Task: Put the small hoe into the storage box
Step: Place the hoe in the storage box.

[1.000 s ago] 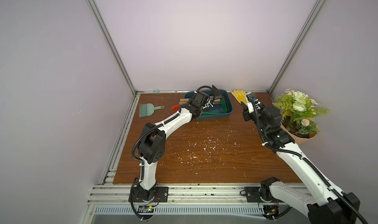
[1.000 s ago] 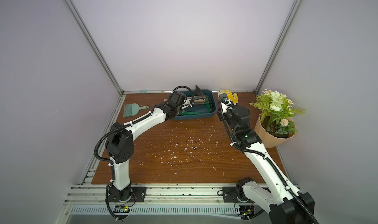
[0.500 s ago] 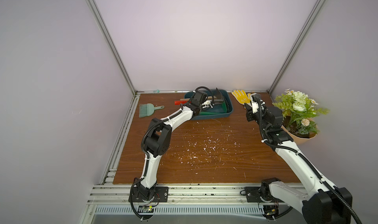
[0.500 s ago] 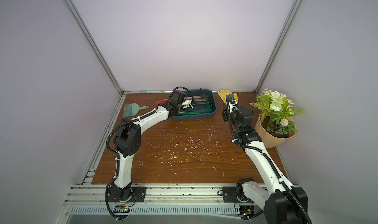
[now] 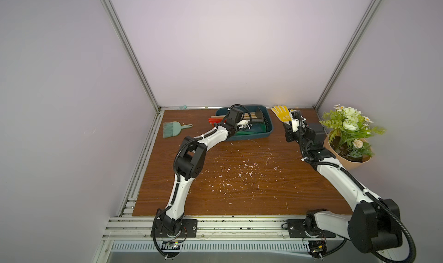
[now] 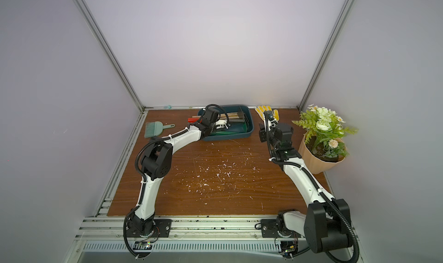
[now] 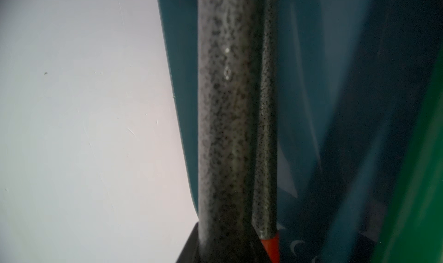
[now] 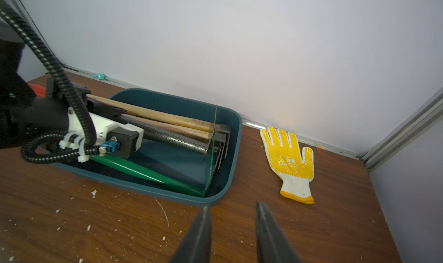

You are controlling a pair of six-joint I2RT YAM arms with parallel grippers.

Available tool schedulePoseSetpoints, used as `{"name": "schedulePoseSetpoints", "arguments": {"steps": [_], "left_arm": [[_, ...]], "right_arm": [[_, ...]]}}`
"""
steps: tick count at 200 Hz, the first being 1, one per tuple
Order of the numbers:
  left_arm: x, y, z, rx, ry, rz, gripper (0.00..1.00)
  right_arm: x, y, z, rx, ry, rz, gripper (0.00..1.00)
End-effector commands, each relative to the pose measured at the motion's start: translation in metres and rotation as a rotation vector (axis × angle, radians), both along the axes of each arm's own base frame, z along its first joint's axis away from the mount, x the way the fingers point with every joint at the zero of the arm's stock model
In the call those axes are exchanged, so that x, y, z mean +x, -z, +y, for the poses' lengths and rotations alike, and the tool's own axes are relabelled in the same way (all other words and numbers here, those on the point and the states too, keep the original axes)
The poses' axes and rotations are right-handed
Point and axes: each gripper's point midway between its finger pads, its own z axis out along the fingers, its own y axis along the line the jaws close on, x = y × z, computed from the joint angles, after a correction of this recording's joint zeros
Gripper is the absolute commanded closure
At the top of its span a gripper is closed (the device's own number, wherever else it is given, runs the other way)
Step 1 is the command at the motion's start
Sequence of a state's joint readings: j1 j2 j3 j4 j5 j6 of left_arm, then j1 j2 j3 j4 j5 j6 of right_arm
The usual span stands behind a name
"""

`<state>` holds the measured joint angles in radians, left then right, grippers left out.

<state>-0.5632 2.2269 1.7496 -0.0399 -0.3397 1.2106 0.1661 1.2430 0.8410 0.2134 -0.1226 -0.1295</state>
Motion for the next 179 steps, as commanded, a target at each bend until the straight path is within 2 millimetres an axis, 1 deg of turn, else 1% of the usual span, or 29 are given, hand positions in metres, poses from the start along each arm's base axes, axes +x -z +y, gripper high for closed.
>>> {"name": "schedulePoseSetpoints", "arguments": {"steps": [1,13,39,50,63,73,89,110,119,131,139,149,161,179], "left_arm": [[0.010,-0.008,-0.002,-0.015,0.029,-0.062,1.00],[0.008,-0.002,-0.002,-0.013,0.031,-0.051,1.00],[0.004,0.002,-0.003,-0.033,0.027,-0.031,1.00],[0.002,0.003,-0.003,-0.033,0.031,-0.015,0.97],[0.001,0.003,-0.003,-0.036,0.028,-0.012,0.90],[0.000,0.003,-0.002,-0.034,0.027,-0.003,0.80],[-0.003,0.002,-0.003,-0.048,0.031,0.011,0.70],[-0.008,-0.004,-0.005,-0.060,0.031,0.021,0.61],[-0.010,-0.006,-0.006,-0.070,0.034,0.027,0.50],[-0.014,-0.012,-0.009,-0.086,0.042,0.033,0.47],[-0.015,-0.016,-0.011,-0.098,0.045,0.035,0.42],[-0.016,-0.020,-0.013,-0.112,0.047,0.038,0.40],[-0.016,-0.022,-0.016,-0.132,0.043,0.049,0.31],[-0.019,-0.034,-0.026,-0.194,0.044,0.074,0.28]], "right_arm": [[0.003,-0.031,0.005,0.040,-0.028,-0.076,0.66],[0.005,-0.031,0.004,0.046,-0.026,-0.077,0.66],[0.007,-0.031,0.006,0.065,-0.033,-0.073,0.66],[0.009,-0.030,0.008,0.070,-0.039,-0.067,0.66],[0.010,-0.030,0.010,0.075,-0.046,-0.064,0.66],[0.011,-0.032,0.011,0.081,-0.052,-0.068,0.66],[0.012,-0.033,0.013,0.090,-0.059,-0.067,0.66],[0.012,-0.035,0.015,0.100,-0.069,-0.069,0.66],[0.013,-0.035,0.015,0.103,-0.071,-0.067,0.66],[0.012,-0.038,0.017,0.108,-0.082,-0.070,0.66],[0.013,-0.039,0.018,0.111,-0.089,-0.070,0.66],[0.014,-0.040,0.020,0.113,-0.098,-0.064,0.67],[0.016,-0.040,0.024,0.116,-0.113,-0.056,0.67],[0.017,-0.041,0.031,0.113,-0.147,-0.044,0.67]]}}
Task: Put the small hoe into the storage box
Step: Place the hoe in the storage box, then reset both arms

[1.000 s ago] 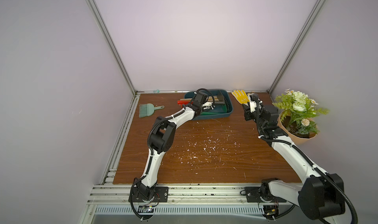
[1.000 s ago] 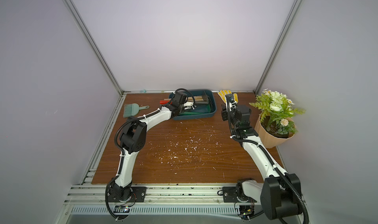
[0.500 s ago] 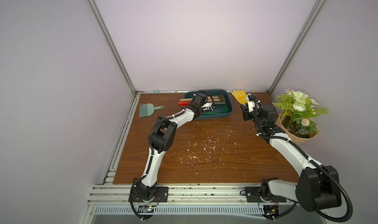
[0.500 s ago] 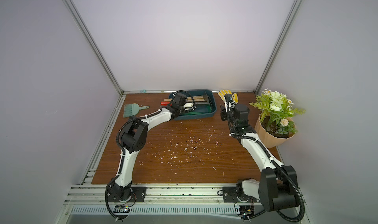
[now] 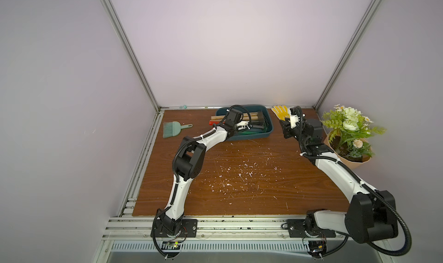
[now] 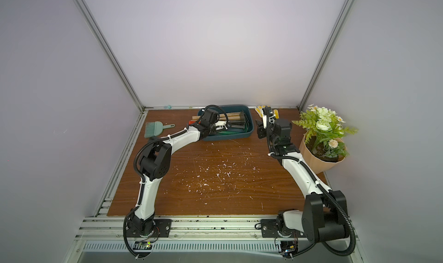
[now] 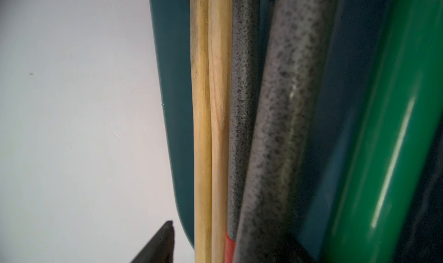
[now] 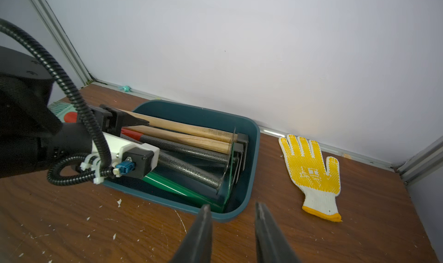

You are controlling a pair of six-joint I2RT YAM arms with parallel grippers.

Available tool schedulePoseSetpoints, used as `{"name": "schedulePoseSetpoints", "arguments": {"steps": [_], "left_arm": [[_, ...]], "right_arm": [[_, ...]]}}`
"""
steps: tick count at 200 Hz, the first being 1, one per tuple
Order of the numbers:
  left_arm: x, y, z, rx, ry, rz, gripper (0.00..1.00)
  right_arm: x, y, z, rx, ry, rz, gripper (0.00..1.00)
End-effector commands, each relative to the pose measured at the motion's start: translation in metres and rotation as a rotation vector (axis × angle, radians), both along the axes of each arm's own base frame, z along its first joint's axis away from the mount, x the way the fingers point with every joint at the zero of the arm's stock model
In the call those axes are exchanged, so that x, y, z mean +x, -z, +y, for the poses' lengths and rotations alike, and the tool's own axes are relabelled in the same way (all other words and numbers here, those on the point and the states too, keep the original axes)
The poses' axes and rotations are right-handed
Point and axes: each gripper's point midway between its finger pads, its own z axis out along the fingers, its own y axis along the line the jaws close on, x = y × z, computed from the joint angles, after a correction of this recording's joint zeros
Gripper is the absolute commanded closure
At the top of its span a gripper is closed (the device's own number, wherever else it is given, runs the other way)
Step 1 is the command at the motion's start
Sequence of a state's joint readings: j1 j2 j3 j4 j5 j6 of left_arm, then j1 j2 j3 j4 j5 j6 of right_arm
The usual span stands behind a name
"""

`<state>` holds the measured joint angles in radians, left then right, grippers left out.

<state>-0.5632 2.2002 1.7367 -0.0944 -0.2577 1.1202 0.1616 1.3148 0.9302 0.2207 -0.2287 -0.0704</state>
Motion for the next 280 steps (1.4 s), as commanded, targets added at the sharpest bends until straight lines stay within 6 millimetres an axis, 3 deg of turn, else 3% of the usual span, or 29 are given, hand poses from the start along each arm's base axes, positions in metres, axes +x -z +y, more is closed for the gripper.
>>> {"name": "schedulePoseSetpoints", "arguments": {"steps": [1,45,79,99,118,139,164,181,195,198,204,208,213,216,258,280], "left_arm": [[-0.006,-0.038,-0.019,-0.106,0.025,0.003,0.28],[-0.008,-0.086,-0.038,-0.285,0.028,0.043,0.13],[-0.004,-0.081,-0.041,-0.296,-0.022,0.102,0.00],[-0.003,-0.073,-0.036,-0.281,-0.057,0.116,0.00],[0.001,-0.082,-0.028,-0.334,-0.109,0.109,0.00],[0.007,-0.118,-0.012,-0.522,-0.184,0.100,0.00],[0.006,-0.178,0.028,-0.880,-0.276,0.083,0.00],[-0.012,-0.201,0.067,-1.091,-0.342,0.039,0.00],[-0.034,-0.216,0.101,-1.255,-0.393,-0.030,0.00],[-0.040,-0.206,0.108,-1.265,-0.417,-0.026,0.00],[-0.050,-0.203,0.121,-1.297,-0.444,-0.057,0.00],[-0.057,-0.201,0.130,-1.315,-0.469,-0.080,0.00],[-0.066,-0.197,0.140,-1.329,-0.494,-0.108,0.00],[-0.070,-0.194,0.146,-1.330,-0.510,-0.124,0.00],[-0.124,-0.112,0.232,-1.251,-0.824,-0.324,0.00],[-0.150,-0.086,0.279,-1.255,-0.917,-0.416,0.00]], "right_arm": [[0.003,-0.024,0.012,0.030,-0.063,-0.043,0.67],[0.006,-0.022,0.022,0.040,-0.093,-0.023,0.66],[0.004,-0.017,0.038,0.057,-0.146,0.000,0.67],[0.003,-0.016,0.043,0.054,-0.158,0.010,0.67],[0.002,-0.018,0.044,0.058,-0.162,0.008,0.67],[-0.001,-0.019,0.045,0.058,-0.167,0.020,0.68],[-0.011,-0.015,0.039,0.036,-0.143,0.032,0.67],[-0.020,-0.011,0.024,0.001,-0.072,0.036,0.62],[-0.029,-0.007,0.008,-0.020,0.004,0.037,0.49],[-0.031,-0.005,0.003,-0.020,0.023,0.040,0.46],[-0.036,-0.003,-0.001,-0.018,0.046,0.041,0.41],[-0.039,-0.001,-0.005,-0.019,0.065,0.041,0.32],[-0.043,0.003,-0.011,-0.018,0.092,0.043,0.08],[-0.045,0.005,-0.014,-0.017,0.107,0.041,0.01],[-0.073,0.059,-0.063,-0.023,0.323,0.028,0.00],[-0.086,0.080,-0.094,-0.031,0.463,-0.001,0.00]]}}
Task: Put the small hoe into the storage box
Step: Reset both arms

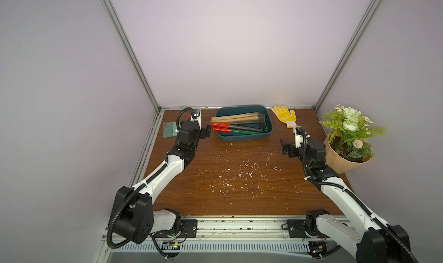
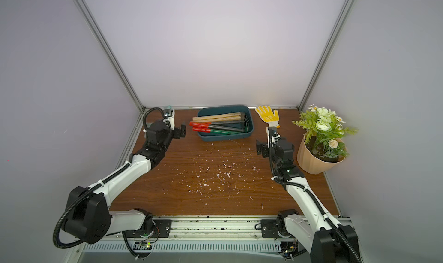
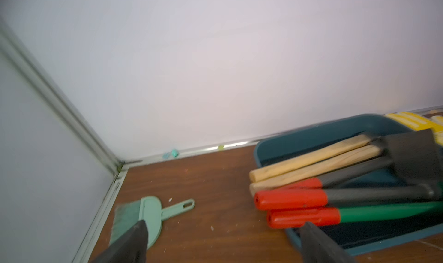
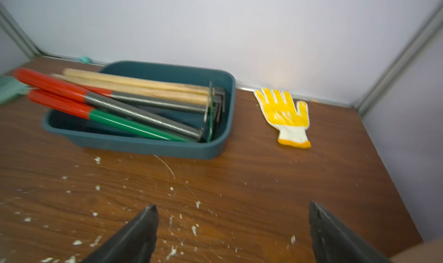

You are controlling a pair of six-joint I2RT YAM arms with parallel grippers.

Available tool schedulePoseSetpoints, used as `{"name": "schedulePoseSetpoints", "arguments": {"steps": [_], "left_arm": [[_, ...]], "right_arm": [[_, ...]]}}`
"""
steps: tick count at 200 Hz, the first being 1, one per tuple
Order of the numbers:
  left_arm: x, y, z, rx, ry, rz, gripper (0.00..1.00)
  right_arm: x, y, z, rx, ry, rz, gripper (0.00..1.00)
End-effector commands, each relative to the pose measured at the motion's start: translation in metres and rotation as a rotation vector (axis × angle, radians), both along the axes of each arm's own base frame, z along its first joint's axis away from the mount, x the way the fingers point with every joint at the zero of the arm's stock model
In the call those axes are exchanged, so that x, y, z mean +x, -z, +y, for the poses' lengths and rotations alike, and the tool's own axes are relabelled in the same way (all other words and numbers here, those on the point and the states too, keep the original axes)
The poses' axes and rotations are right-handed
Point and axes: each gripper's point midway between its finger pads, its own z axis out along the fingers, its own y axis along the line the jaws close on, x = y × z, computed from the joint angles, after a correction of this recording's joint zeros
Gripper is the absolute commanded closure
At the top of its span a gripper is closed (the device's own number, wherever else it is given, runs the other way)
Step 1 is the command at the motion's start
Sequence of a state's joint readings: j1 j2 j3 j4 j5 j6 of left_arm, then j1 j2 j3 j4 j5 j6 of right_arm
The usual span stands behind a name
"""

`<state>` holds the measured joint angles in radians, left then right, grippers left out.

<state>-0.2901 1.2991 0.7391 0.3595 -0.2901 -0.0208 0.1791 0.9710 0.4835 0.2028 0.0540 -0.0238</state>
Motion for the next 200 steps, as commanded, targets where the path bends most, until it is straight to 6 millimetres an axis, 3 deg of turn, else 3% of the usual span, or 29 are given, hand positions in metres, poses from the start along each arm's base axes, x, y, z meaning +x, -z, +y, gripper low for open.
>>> {"name": "schedulePoseSetpoints", "arguments": {"steps": [1,10,31,80,110,146,165,200], "left_arm": [[-0.021,0.010,0.062,-0.049,-0.236,-0.093,0.00],[-0.033,0.015,0.082,-0.050,-0.290,-0.113,0.00],[-0.049,0.030,0.108,-0.056,-0.350,-0.120,0.00],[-0.051,0.097,0.098,-0.058,-0.280,-0.016,0.00],[-0.042,0.092,0.091,-0.030,-0.223,-0.043,0.01],[-0.021,0.105,0.089,-0.010,-0.199,-0.024,0.02],[-0.025,0.104,0.090,-0.022,-0.177,-0.029,0.01],[-0.025,0.104,0.089,-0.020,-0.169,-0.028,0.01]], "right_arm": [[-0.002,-0.012,-0.038,0.003,0.199,-0.124,0.00],[-0.005,-0.011,-0.046,0.000,0.243,-0.139,0.00],[-0.010,-0.005,-0.056,-0.021,0.288,-0.183,0.00],[-0.004,0.019,-0.060,-0.003,0.295,-0.214,0.00],[0.010,0.033,-0.059,0.002,0.272,-0.210,0.00],[0.036,0.036,-0.051,-0.002,0.223,-0.222,0.00],[0.052,0.051,-0.047,-0.016,0.200,-0.161,0.00],[0.041,0.055,-0.048,0.008,0.178,-0.199,0.00]]}}
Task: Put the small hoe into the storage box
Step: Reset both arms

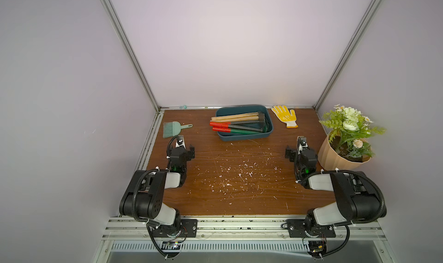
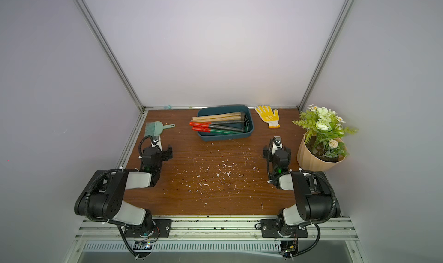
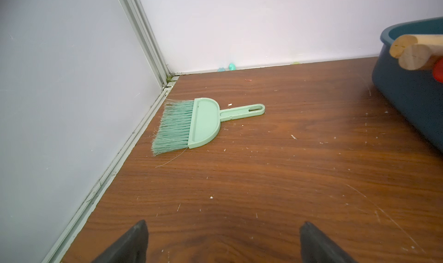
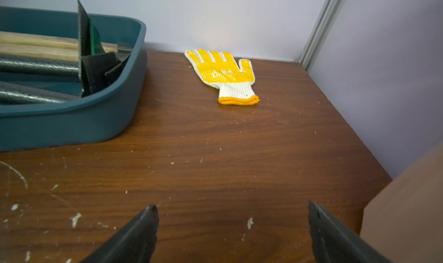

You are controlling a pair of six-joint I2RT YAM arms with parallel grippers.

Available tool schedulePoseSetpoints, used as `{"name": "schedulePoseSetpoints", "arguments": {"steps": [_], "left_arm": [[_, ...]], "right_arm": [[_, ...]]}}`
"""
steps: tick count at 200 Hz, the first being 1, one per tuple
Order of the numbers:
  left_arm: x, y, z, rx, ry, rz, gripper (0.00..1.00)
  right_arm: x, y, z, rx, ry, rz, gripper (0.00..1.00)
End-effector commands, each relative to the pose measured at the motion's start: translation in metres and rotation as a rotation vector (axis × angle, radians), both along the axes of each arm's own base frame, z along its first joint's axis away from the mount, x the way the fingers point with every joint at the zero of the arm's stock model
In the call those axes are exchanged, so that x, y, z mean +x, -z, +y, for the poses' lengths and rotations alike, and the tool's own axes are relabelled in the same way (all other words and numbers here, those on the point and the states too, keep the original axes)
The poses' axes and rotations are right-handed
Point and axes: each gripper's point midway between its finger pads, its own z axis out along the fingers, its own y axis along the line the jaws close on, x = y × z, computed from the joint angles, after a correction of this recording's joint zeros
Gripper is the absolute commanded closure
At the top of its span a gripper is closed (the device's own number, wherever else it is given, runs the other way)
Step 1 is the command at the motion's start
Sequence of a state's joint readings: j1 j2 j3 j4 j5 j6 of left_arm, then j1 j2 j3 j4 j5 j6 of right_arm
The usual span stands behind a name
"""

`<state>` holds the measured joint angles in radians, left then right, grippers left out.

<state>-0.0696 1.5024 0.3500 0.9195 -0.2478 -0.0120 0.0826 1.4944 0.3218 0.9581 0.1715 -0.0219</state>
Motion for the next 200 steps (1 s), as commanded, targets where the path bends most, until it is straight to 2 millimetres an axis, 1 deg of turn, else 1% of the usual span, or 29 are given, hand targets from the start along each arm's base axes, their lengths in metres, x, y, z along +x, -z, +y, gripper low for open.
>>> {"name": "schedulePoseSetpoints", "arguments": {"steps": [1,8,29,53,200], "left_arm": [[0.003,-0.015,0.001,-0.016,0.008,-0.065,0.01],[0.002,-0.016,0.002,-0.019,0.005,-0.073,0.01],[-0.002,-0.017,0.003,-0.023,-0.002,-0.091,0.01],[-0.016,-0.016,0.011,-0.054,-0.026,-0.156,0.01],[-0.015,-0.015,0.010,-0.046,-0.019,-0.145,0.01]], "right_arm": [[-0.002,-0.024,0.002,0.022,-0.032,-0.130,0.00],[-0.005,-0.023,0.002,0.020,-0.033,-0.145,0.00],[-0.004,-0.024,0.002,0.021,-0.031,-0.148,0.00],[-0.004,-0.023,0.002,0.024,-0.032,-0.141,0.00],[-0.004,-0.023,0.002,0.023,-0.032,-0.142,0.00]]}}
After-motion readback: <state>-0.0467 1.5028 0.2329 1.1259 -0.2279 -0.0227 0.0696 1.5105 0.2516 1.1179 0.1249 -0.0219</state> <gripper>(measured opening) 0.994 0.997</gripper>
